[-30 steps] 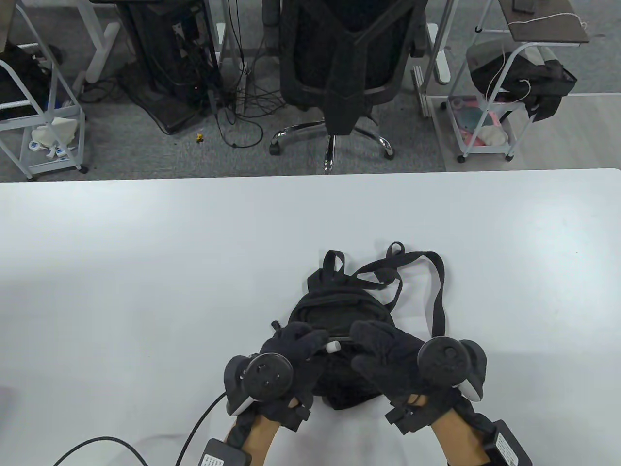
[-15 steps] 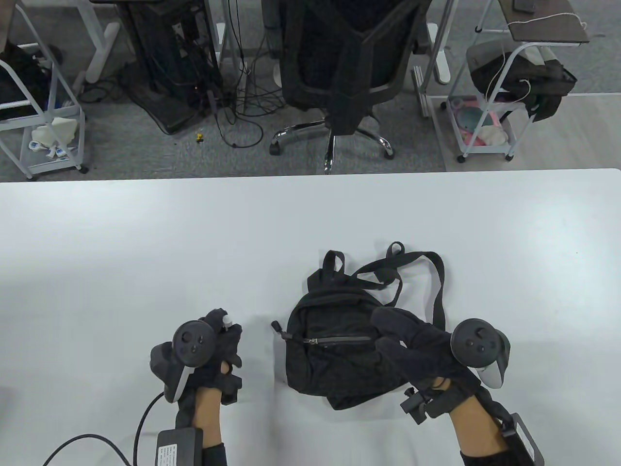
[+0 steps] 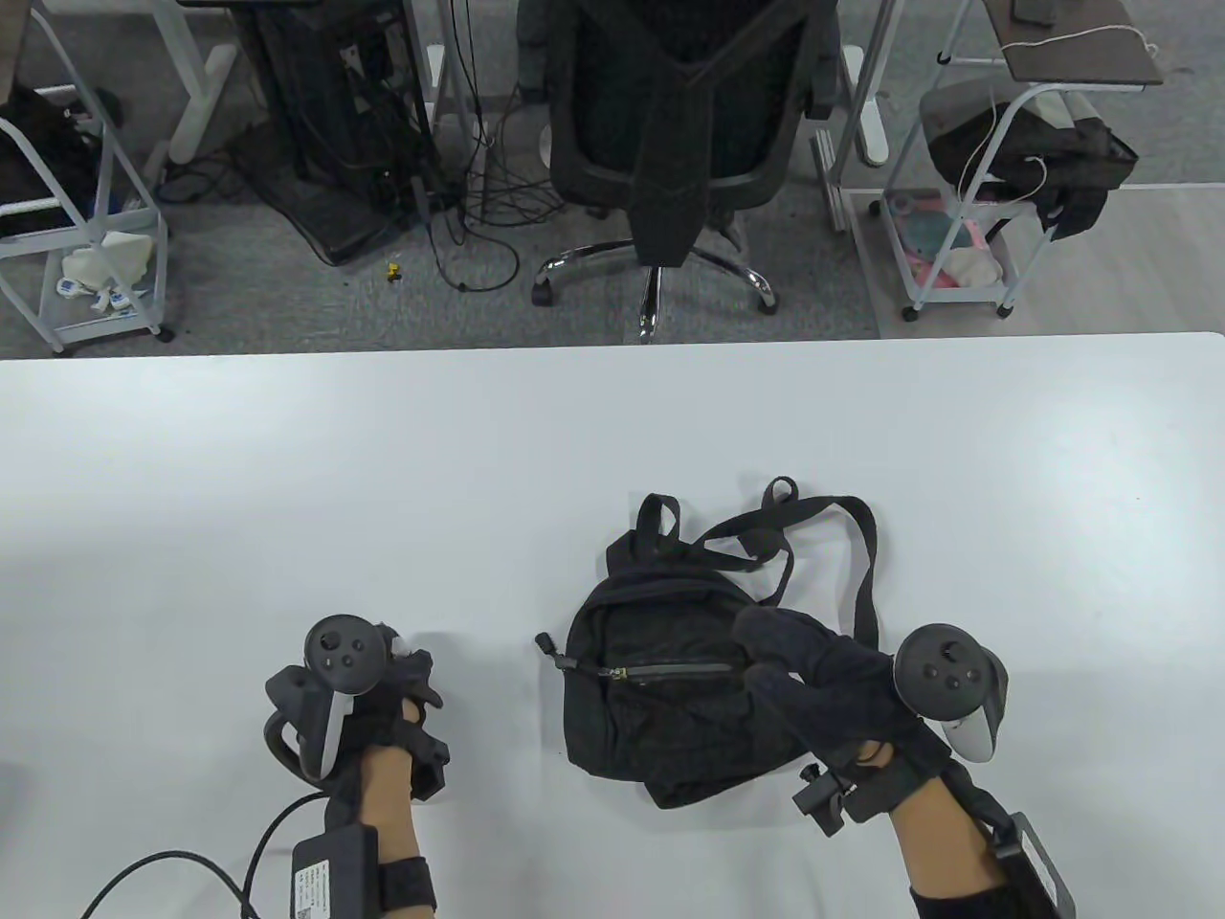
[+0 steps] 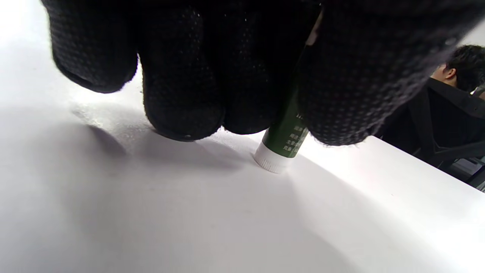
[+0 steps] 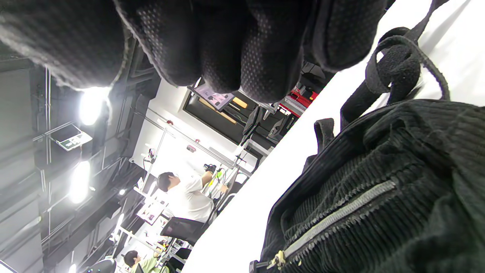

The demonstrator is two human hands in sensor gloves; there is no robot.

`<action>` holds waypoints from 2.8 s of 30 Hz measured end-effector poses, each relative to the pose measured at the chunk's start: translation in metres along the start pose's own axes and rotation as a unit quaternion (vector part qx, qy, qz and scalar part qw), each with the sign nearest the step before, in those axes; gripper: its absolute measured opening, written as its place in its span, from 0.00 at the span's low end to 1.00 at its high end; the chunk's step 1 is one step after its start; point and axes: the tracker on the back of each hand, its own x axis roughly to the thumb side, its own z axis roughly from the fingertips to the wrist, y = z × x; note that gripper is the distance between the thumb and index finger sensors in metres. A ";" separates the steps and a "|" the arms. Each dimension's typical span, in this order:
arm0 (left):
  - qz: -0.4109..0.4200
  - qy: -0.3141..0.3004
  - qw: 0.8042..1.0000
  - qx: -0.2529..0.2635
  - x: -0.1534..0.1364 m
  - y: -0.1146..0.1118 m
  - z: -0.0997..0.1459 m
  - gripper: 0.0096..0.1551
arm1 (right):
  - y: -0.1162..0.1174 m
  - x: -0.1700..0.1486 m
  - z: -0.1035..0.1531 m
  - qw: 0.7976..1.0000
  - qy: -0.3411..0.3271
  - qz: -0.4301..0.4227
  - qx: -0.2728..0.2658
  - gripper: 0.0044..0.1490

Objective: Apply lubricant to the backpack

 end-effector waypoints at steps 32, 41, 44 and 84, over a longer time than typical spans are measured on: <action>0.353 -0.466 0.811 0.008 0.078 0.057 0.097 0.49 | -0.002 0.027 0.009 0.998 -0.068 0.006 0.003 0.40; 0.262 -0.448 0.854 -0.039 0.100 0.024 0.102 0.43 | 0.001 0.024 0.008 0.998 -0.059 0.015 0.008 0.39; 0.212 -0.459 0.860 -0.073 0.112 0.008 0.108 0.42 | 0.001 0.025 0.008 0.998 -0.059 0.026 0.011 0.39; -0.024 -0.382 0.791 -0.478 0.128 -0.089 0.109 0.43 | 0.122 0.056 -0.091 0.933 0.073 0.279 0.213 0.28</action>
